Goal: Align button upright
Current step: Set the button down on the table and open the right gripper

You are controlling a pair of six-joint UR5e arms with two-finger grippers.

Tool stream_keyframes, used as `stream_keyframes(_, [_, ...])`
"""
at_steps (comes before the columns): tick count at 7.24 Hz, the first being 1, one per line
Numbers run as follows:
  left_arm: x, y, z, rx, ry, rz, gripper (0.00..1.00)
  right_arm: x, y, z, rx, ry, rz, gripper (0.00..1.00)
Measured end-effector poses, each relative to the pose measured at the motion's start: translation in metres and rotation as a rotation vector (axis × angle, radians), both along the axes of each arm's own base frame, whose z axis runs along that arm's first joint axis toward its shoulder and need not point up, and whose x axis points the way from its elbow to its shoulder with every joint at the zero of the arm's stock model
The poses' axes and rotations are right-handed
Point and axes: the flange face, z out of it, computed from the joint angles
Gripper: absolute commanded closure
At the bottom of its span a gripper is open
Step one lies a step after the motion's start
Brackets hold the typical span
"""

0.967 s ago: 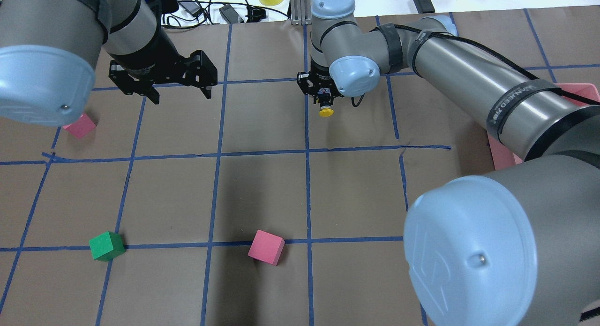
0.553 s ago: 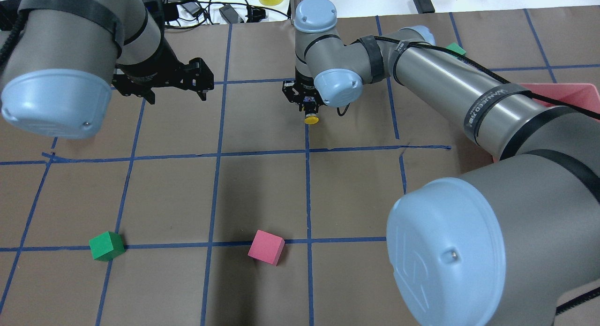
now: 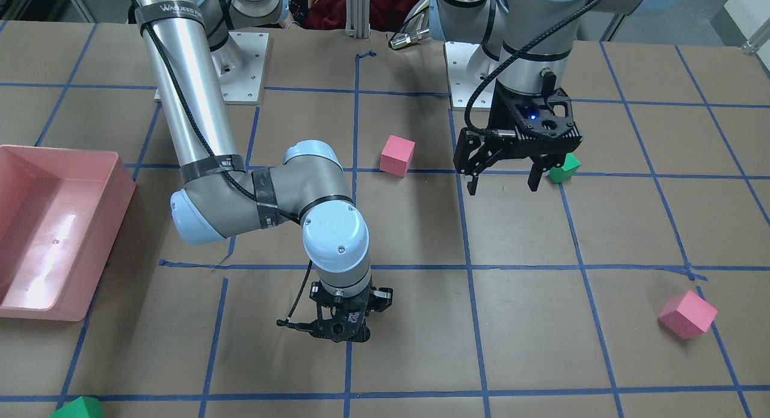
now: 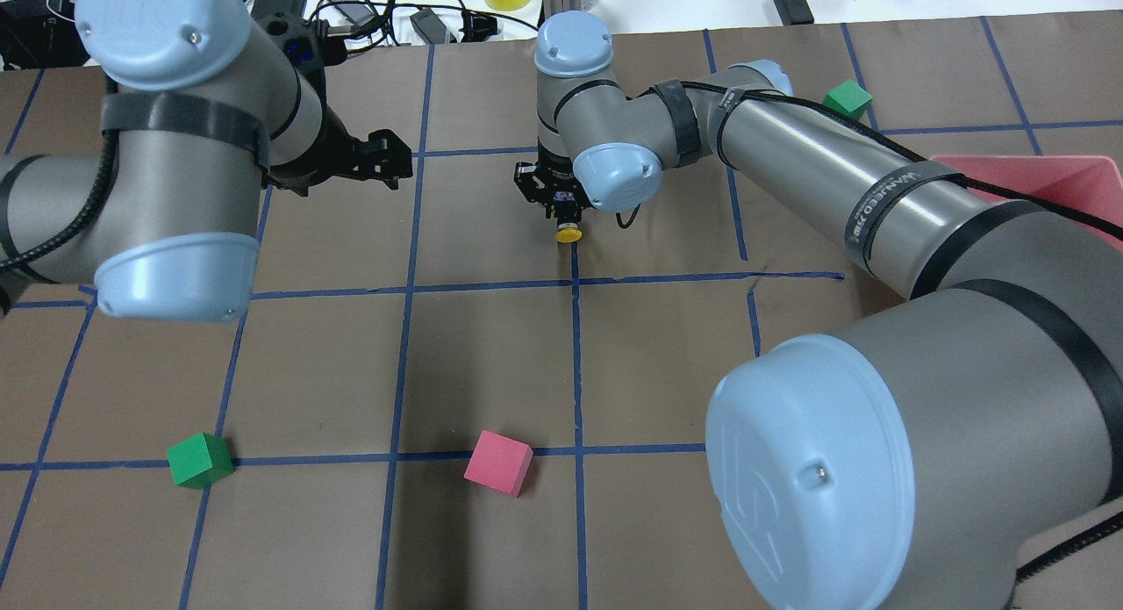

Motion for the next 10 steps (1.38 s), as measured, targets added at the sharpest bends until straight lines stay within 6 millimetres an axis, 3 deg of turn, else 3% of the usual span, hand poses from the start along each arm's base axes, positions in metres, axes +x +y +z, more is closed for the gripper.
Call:
stream_keyframes(1, [-0.001,0.007,-0.005,-0.025,0.003,-0.011,0.0,0.001,0.001,-0.003,0.003,0.0,0.001,0.17])
stream_keyframes(3, [-0.003,0.023,-0.032,-0.094,0.016,-0.027,0.0,0.002,0.001,-0.002,0.0,-0.001,-0.001,0.02])
stream_keyframes(4, [-0.007,0.031,-0.047,-0.128,0.028,-0.038,0.0,0.002,0.002,0.002,-0.003,-0.003,-0.004,0.01])
stream_keyframes(6, [-0.02,0.04,-0.065,-0.163,0.037,-0.068,0.0,-0.004,0.007,0.028,-0.034,0.007,0.023,0.0])
stream_keyframes(7, [-0.028,0.041,-0.072,-0.197,0.043,-0.082,0.0,-0.019,0.013,0.044,-0.056,0.038,0.073,0.0])
stream_keyframes(8, [-0.034,0.038,-0.081,-0.232,0.053,-0.087,0.0,-0.048,0.018,0.063,-0.078,0.085,0.121,0.0])
stream_keyframes(10, [-0.044,0.025,-0.102,-0.301,0.072,-0.093,0.0,-0.141,0.025,0.11,-0.066,0.14,0.136,0.0])
